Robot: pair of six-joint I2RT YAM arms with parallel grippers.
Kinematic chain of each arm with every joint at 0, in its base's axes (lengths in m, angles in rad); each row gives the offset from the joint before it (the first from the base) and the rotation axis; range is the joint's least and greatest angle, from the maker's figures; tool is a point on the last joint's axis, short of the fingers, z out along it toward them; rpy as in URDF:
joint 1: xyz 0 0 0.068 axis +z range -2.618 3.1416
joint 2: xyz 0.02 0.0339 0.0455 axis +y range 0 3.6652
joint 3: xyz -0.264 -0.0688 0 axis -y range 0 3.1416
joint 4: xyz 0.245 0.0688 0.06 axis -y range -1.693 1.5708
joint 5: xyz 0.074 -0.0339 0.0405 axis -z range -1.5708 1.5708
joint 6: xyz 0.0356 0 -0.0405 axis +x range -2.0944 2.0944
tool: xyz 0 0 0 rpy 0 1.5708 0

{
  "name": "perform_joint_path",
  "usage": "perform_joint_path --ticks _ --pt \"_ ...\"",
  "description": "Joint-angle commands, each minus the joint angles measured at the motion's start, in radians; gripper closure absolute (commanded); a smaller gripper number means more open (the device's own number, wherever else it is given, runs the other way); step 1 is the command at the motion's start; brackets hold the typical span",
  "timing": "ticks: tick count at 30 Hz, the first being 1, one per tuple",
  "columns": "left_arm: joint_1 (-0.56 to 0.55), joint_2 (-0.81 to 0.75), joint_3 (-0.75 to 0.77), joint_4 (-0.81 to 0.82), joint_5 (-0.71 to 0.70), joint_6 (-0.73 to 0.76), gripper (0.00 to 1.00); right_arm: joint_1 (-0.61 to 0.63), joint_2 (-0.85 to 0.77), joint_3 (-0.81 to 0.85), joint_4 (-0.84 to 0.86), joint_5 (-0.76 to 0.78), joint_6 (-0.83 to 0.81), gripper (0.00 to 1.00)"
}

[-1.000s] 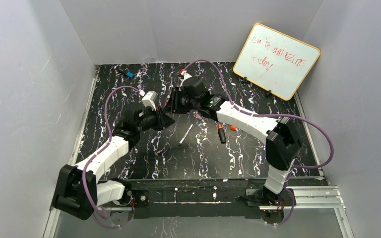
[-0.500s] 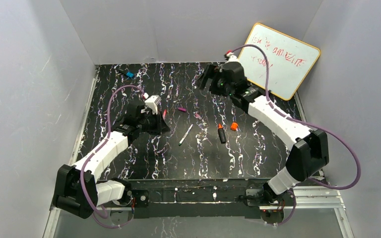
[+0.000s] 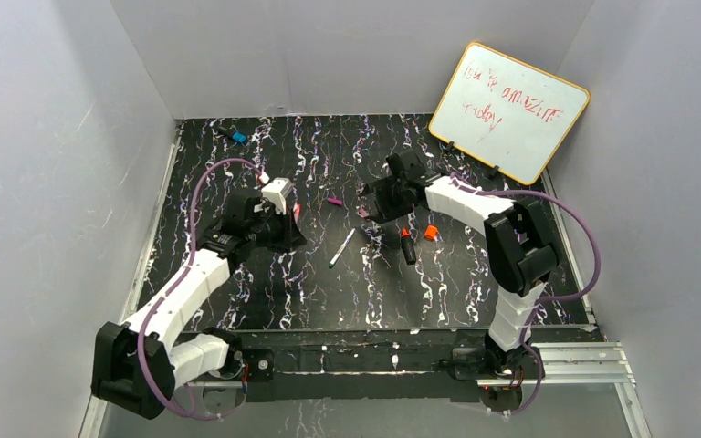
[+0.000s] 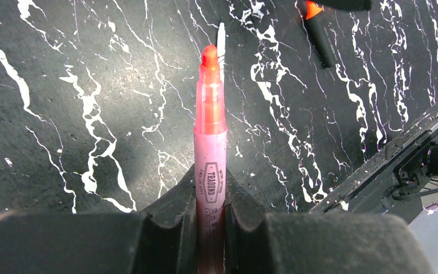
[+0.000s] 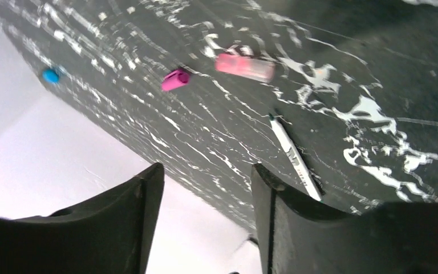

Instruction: Insert the pens into the pen caps

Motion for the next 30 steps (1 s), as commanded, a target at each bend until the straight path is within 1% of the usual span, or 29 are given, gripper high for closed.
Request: perform_joint_path --ticks 1,3,7,9,11,14,16,18,24,27,30 --pt "-0.001 -0.053 0.010 -0.034 -0.014 0.023 1.00 0.004 -0.013 -0.017 -0.029 -0.013 0.360 0.40" --pt "-0.001 -0.060 0.012 -0.037 -0.010 0.025 1.00 0.007 -0.003 -0.029 -0.009 0.002 0.422 0.50" --pt "0.000 -0.072 0.013 -0.040 0.006 0.027 1.00 0.016 0.023 -0.018 0.005 0.032 0.497 0.64" --pt "0.000 -0.081 0.011 -0.040 0.015 0.028 1.00 0.023 0.039 -0.002 -0.006 0.043 0.523 0.66" --pt "-0.001 -0.090 0.011 -0.040 0.019 0.028 1.00 0.031 0.053 0.012 -0.031 0.065 0.538 0.66" --pt "0.000 -0.104 0.013 -0.042 0.016 0.029 1.00 0.037 0.070 0.021 -0.058 0.078 0.558 0.60" --pt "0.000 -0.115 0.013 -0.046 0.008 0.030 1.00 0.037 0.079 0.025 -0.073 0.078 0.565 0.59" --pt "0.000 -0.124 0.013 -0.052 -0.001 0.030 1.00 0.037 0.083 0.027 -0.086 0.122 0.572 0.59" --pt "0.000 -0.140 0.015 -0.054 -0.006 0.034 1.00 0.033 0.094 0.037 -0.110 0.187 0.582 0.50" --pt "0.000 -0.143 0.015 -0.054 -0.005 0.034 1.00 0.030 0.111 0.048 -0.107 0.188 0.595 0.49" --pt "-0.001 -0.142 0.014 -0.054 -0.005 0.034 1.00 0.030 0.143 0.087 -0.134 0.193 0.613 0.51"
